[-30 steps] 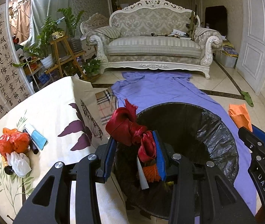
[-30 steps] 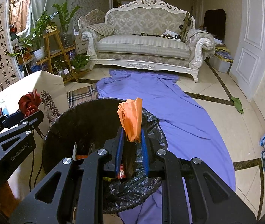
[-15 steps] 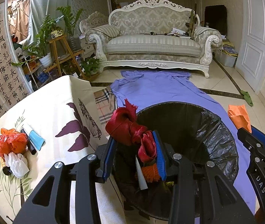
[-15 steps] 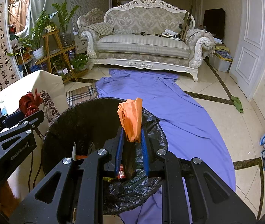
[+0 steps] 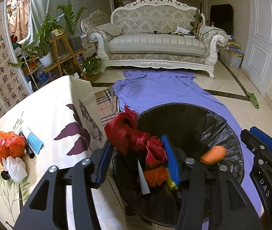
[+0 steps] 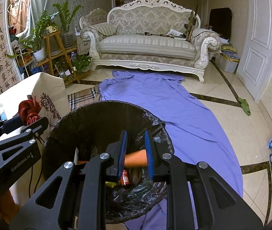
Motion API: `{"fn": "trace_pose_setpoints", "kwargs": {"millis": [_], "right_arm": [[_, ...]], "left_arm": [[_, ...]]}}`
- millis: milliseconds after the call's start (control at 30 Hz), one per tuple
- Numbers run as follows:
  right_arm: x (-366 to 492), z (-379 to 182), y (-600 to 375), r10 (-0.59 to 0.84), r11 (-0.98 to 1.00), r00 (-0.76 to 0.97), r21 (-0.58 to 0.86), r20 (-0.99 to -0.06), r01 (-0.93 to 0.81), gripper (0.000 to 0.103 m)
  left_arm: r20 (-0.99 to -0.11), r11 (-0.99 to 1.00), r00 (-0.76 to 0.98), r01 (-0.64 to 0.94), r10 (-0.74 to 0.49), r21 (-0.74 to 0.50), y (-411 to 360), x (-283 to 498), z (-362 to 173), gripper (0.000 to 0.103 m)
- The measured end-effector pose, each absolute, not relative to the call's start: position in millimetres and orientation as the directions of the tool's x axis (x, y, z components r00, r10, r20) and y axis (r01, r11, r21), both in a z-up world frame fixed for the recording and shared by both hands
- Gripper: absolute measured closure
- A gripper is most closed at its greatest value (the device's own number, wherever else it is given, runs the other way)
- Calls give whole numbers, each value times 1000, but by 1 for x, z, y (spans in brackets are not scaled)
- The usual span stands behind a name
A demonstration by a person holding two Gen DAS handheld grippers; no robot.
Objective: Collect trash
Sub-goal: 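Open both tools over the bin to drop the cloth and bag, then move both tools back over the table toward the remaining items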
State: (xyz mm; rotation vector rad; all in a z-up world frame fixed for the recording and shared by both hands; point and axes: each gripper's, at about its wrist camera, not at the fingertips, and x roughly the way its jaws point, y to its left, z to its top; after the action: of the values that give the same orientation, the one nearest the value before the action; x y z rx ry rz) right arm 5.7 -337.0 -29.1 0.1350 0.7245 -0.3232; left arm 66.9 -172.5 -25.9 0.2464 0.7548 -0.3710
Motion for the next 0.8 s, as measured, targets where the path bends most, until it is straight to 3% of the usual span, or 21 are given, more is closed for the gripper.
{"fn": "trace_pose_setpoints", "kwargs": {"millis": [233, 300, 433, 800], "right_arm": [[7, -31, -337, -254, 937, 700, 9, -667, 349, 75], [6, -30, -338, -260, 934, 700, 9, -665, 356, 68], [4, -28, -337, -269, 932, 699, 3, -662, 361, 67], [6, -20, -323, -265, 936, 711, 3, -652, 352, 48]], "left_arm": [[-700, 916, 676, 394, -229, 80, -170, 67, -25, 34], [-697, 918, 681, 389, -226, 82, -168, 66, -23, 32], [-694, 920, 682, 384, -230, 73, -163, 65, -21, 31], [-685, 936, 700, 344, -201, 77, -142, 68, -12, 27]]}}
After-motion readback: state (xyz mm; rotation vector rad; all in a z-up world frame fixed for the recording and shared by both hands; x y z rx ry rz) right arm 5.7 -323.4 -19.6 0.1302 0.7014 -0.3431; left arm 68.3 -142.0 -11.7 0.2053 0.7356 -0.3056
